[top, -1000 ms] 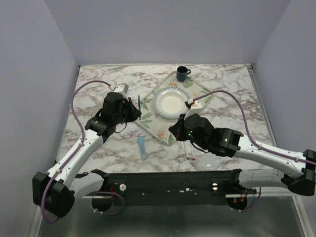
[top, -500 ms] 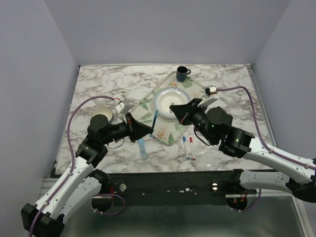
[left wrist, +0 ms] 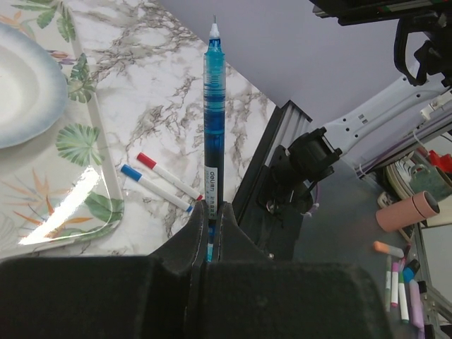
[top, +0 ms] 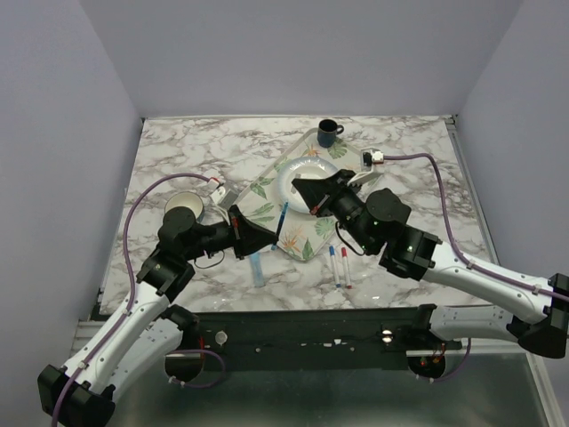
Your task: Insert the pens into the pen caps
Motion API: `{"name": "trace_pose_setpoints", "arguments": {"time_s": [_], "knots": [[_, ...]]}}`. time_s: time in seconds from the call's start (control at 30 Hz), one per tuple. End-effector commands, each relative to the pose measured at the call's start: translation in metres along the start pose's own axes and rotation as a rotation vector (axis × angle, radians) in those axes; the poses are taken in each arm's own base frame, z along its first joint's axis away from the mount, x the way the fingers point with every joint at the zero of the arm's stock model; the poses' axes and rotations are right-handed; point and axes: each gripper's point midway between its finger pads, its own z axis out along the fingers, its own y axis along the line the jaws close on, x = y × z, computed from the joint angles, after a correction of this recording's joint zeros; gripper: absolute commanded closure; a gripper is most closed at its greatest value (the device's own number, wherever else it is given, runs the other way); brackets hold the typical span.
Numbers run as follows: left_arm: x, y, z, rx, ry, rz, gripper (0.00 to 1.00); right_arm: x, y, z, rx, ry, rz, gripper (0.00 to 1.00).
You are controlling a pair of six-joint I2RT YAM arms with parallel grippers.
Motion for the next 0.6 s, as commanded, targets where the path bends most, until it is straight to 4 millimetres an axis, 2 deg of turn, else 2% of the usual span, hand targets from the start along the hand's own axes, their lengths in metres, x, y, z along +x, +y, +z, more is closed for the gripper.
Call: {"name": "trace_pose_setpoints", "arguments": {"time_s": [0.0,0.57], "knots": [[0.002,-0.007,0.000,0.044,0.013,0.026,1.00,0.001,0.010,0.008,-0.036,-0.007,0.026,0.99],[0.000,-0.003,-0.001,0.010,0.012,0.038,1.00,0.025,0.002,0.009,-0.038,0.063,0.001,0.99]]}}
